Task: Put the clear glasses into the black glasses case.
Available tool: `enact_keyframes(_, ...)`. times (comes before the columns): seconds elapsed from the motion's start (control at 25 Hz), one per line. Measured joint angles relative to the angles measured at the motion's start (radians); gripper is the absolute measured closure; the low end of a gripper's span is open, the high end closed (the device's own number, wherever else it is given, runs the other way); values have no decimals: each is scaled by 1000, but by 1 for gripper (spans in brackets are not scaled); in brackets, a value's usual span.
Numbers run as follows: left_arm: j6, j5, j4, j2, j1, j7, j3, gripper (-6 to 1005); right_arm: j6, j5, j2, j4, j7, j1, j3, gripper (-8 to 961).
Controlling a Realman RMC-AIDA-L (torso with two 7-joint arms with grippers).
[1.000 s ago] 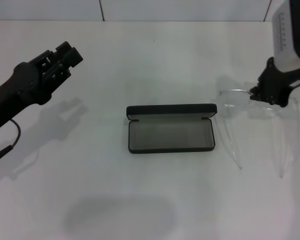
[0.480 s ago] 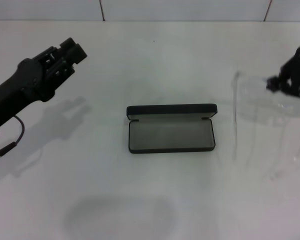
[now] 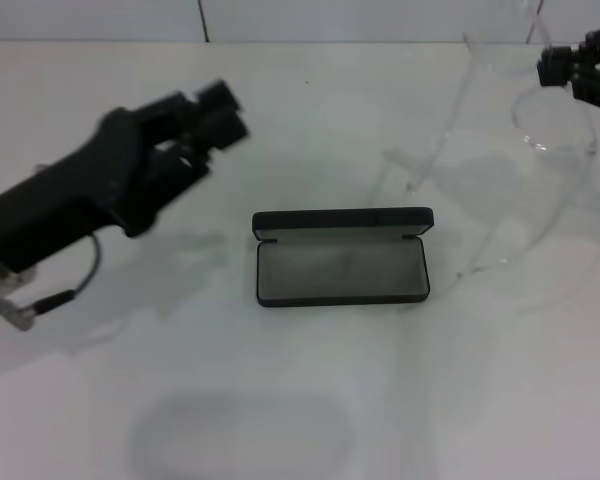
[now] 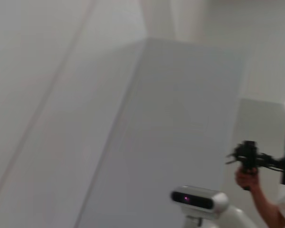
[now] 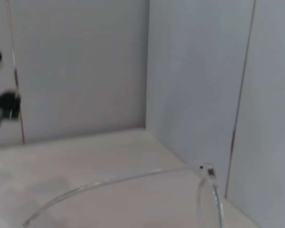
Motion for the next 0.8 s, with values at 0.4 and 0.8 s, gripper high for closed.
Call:
enact_keyframes(0.4, 8, -4, 0, -11, -57, -5, 44, 727, -7, 272, -2, 252, -91, -12, -27, 896)
enact_keyframes(0.8, 10, -37, -4, -14, -73, -7, 107, 728, 17, 443, 2, 515, -257, 16, -172, 896)
